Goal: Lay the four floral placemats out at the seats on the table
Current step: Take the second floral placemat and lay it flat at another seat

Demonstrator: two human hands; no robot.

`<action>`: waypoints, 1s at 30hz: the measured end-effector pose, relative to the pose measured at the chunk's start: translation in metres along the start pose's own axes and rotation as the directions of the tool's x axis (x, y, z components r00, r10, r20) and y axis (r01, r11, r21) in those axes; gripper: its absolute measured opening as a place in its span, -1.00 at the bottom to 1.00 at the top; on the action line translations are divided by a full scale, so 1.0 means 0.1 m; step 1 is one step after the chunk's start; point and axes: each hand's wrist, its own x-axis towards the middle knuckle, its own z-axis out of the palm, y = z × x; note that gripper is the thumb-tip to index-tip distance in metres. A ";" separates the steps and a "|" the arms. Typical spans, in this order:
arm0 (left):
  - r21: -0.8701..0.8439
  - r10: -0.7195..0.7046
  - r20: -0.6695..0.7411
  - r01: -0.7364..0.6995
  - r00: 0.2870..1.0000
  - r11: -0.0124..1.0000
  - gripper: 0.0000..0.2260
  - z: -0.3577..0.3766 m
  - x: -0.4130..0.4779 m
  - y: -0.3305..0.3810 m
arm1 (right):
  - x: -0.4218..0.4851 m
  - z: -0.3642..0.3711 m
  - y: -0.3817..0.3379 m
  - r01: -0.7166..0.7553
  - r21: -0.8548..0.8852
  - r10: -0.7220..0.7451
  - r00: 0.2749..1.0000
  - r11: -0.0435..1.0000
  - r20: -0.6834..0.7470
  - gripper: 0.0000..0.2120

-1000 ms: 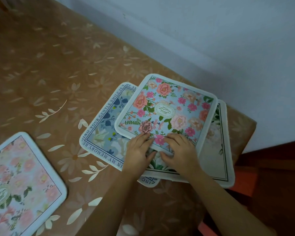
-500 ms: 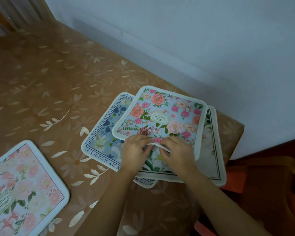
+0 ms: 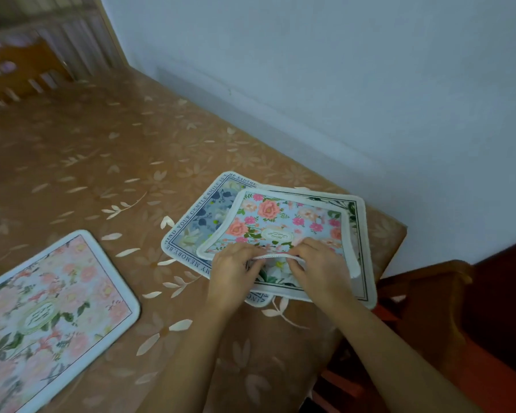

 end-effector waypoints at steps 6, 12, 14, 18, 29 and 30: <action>0.044 -0.084 -0.065 0.087 0.994 0.995 -0.91 -0.26 -0.24 0.26 | -0.15 -0.28 -0.12 0.101 0.072 -0.100 0.995 0.992 -0.015 -0.96; 0.148 -0.117 -0.190 0.146 0.975 0.978 -0.91 -0.49 -0.52 0.67 | -0.30 -0.58 -0.23 0.212 0.142 -0.207 0.977 0.967 -0.050 -0.95; 0.193 -0.117 -0.225 0.162 0.967 0.968 -0.91 -0.55 -0.63 0.84 | -0.36 -0.70 -0.25 0.268 0.155 -0.264 0.963 0.951 -0.048 -0.93; 0.258 -0.106 -0.305 0.189 0.946 0.948 -0.88 -0.67 -0.89 1.15 | -0.52 -0.93 -0.31 0.372 0.193 -0.364 0.928 0.908 -0.076 -0.93; 0.242 -0.282 -0.419 0.406 0.863 0.881 -0.91 -0.85 -1.84 1.69 | -1.07 -1.26 -0.64 0.536 0.281 -0.557 0.830 0.796 -0.005 -0.93; 0.238 -0.289 -0.427 0.414 0.857 0.879 -0.91 -0.89 -1.92 1.72 | -1.12 -1.28 -0.70 0.553 0.281 -0.578 0.816 0.785 0.009 -0.92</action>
